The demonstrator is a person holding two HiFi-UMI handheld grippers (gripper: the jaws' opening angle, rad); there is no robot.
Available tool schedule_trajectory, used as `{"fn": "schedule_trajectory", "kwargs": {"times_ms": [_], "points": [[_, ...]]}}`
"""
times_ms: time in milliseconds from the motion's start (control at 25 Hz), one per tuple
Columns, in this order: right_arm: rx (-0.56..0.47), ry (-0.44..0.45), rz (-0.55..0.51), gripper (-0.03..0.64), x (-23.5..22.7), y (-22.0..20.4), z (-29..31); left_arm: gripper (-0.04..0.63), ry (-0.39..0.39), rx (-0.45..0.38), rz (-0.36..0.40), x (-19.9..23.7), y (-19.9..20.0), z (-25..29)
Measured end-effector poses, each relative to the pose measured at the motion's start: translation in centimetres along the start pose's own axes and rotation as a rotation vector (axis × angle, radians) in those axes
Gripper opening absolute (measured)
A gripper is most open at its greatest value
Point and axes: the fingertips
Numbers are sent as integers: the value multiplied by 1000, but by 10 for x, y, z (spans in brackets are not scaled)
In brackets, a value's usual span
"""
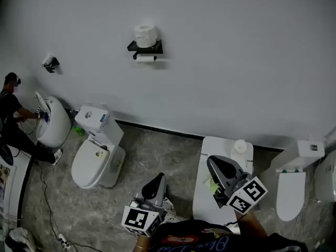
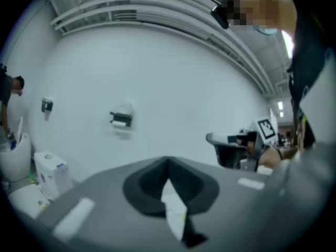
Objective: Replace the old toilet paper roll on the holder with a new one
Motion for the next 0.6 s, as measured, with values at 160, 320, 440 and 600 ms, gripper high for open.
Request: {"fn": "schedule_trajectory", "kwargs": {"times_ms": [160, 320, 440, 600], "points": [[7, -19, 11, 14, -3, -6, 46, -14, -27, 22, -13, 50, 2, 21], [-2, -63, 3, 14, -16, -7, 108, -14, -81, 32, -15, 107, 12, 54], [-17, -89, 21, 14, -20, -6, 152, -14, -120, 35, 2, 150, 25, 72], [-35, -140, 6, 14, -30, 1, 204, -14, -165, 31, 27, 202, 43, 94]]}}
Point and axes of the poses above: the fingertips, and each gripper's own axes: z forward along the fingers, x to its left, y out of its top, and after that the axes turned 1 degree about -x, right-handed
